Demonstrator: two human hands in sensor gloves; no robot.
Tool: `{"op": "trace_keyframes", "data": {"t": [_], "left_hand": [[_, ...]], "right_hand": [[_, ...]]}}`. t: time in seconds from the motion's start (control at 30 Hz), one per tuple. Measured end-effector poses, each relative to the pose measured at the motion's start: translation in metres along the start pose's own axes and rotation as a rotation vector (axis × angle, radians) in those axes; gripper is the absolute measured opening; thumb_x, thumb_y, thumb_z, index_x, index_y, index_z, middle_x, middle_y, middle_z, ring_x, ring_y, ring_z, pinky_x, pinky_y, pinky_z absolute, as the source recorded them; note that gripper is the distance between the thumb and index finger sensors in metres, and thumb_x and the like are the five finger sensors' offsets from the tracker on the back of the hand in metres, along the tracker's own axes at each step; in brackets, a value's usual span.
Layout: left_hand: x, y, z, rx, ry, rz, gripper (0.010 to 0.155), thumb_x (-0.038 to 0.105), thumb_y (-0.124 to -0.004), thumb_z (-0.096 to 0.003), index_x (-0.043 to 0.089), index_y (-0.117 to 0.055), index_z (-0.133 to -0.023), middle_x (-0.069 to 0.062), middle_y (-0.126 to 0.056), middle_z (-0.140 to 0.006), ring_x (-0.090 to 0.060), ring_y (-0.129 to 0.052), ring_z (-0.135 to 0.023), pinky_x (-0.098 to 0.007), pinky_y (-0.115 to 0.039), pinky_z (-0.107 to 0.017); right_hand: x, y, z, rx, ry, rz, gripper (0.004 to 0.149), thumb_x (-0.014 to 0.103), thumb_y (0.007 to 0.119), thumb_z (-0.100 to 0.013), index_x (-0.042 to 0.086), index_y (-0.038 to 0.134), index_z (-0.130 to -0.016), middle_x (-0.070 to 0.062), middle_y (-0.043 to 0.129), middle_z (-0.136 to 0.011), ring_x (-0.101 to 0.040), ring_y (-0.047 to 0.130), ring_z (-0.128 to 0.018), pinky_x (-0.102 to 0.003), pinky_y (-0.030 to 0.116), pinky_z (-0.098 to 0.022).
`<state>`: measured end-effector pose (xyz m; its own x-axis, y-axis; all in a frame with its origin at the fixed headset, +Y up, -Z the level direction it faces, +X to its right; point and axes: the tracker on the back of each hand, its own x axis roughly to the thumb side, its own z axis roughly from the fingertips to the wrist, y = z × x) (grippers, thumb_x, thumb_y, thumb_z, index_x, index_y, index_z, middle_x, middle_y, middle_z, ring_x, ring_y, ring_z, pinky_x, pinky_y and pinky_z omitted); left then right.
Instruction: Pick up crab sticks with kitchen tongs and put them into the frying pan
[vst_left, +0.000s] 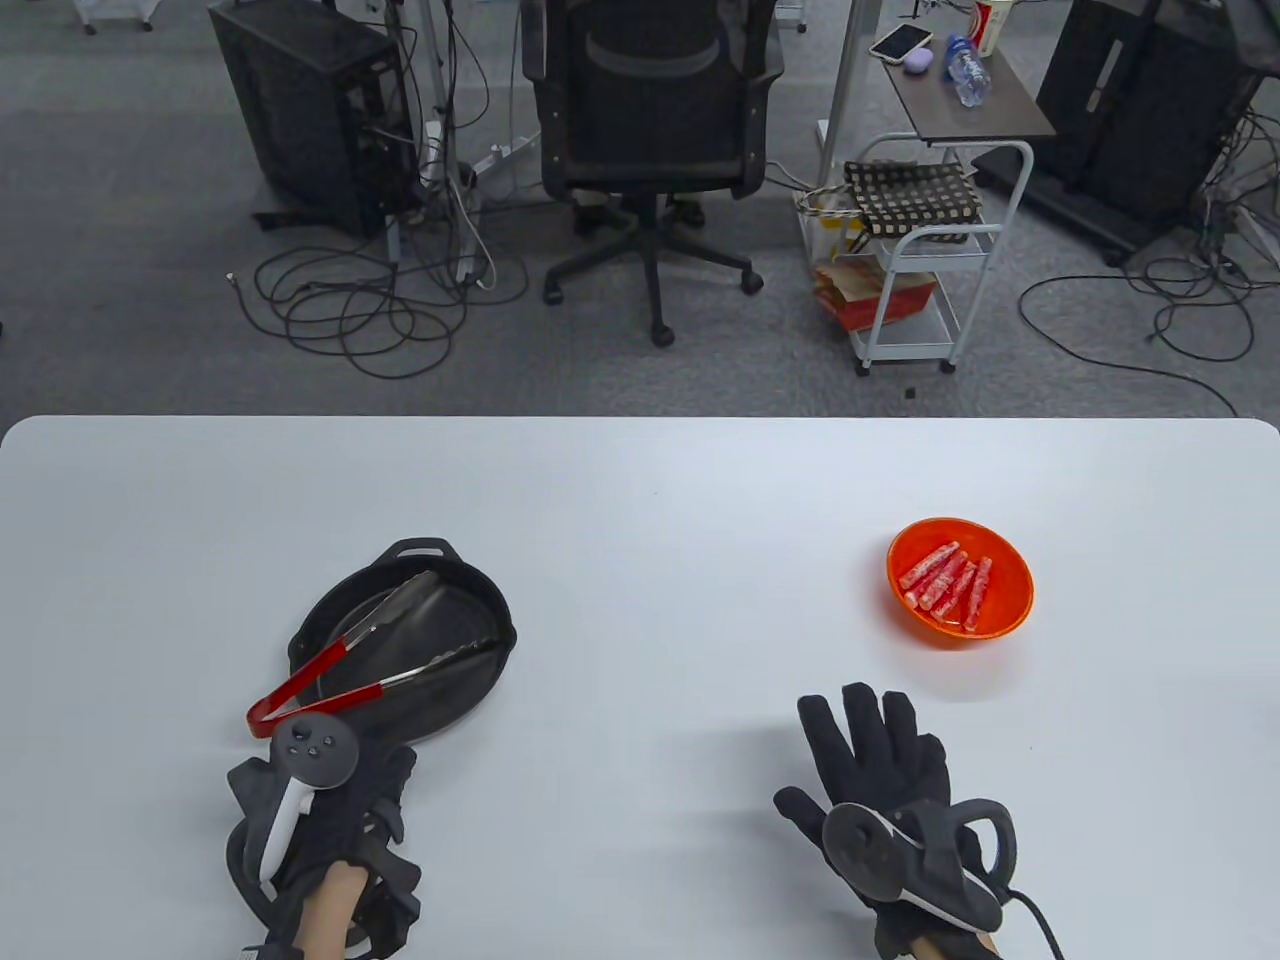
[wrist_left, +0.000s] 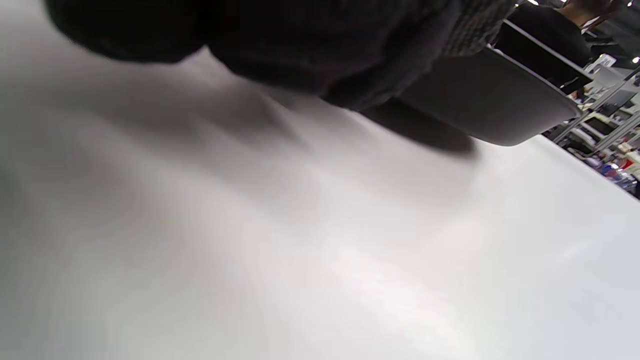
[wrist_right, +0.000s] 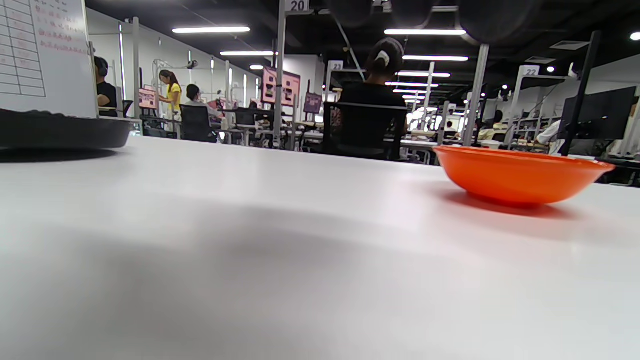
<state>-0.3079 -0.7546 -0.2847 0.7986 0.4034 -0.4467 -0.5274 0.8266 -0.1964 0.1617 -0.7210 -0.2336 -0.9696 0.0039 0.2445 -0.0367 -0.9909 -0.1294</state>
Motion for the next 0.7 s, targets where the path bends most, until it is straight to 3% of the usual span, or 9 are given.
{"op": "trace_keyframes", "data": {"t": [0.23,0.5,0.7], "left_hand": [[0.039,-0.012,0.027,0.058,-0.061,-0.063,0.058,0.06,-0.068,-0.0555,0.012,-0.077,-0.089,0.015,-0.099,-0.045,-0.004,-0.098,-0.016,-0.031,-0.09,-0.021],[0.108,-0.051,0.054,-0.009,-0.129,-0.105,0.058,0.06,-0.067,-0.0566,0.012,-0.077,-0.089,0.016,-0.099,-0.045,-0.004,-0.099,-0.016,-0.031,-0.09,-0.021],[0.153,-0.087,0.07,-0.003,-0.112,-0.099,0.058,0.06,-0.067,-0.0566,0.012,-0.077,-0.089,0.016,-0.099,-0.045,-0.004,-0.099,-0.017,-0.032,-0.09,-0.022]], "right_hand": [[-0.001,0.0,0.0,0.0,0.007,-0.009,0.079,0.062,0.041,-0.058,0.019,0.021,-0.121,-0.029,0.032,-0.122,-0.061,0.037,-0.104,-0.075,0.054,-0.066],[-0.004,0.0,-0.001,-0.001,0.017,-0.017,0.079,0.062,0.042,-0.058,0.019,0.021,-0.121,-0.029,0.033,-0.122,-0.061,0.038,-0.104,-0.075,0.054,-0.066],[-0.01,0.003,-0.001,0.016,0.044,-0.038,0.079,0.062,0.042,-0.058,0.018,0.021,-0.121,-0.029,0.033,-0.122,-0.061,0.038,-0.104,-0.075,0.054,-0.066]]}}
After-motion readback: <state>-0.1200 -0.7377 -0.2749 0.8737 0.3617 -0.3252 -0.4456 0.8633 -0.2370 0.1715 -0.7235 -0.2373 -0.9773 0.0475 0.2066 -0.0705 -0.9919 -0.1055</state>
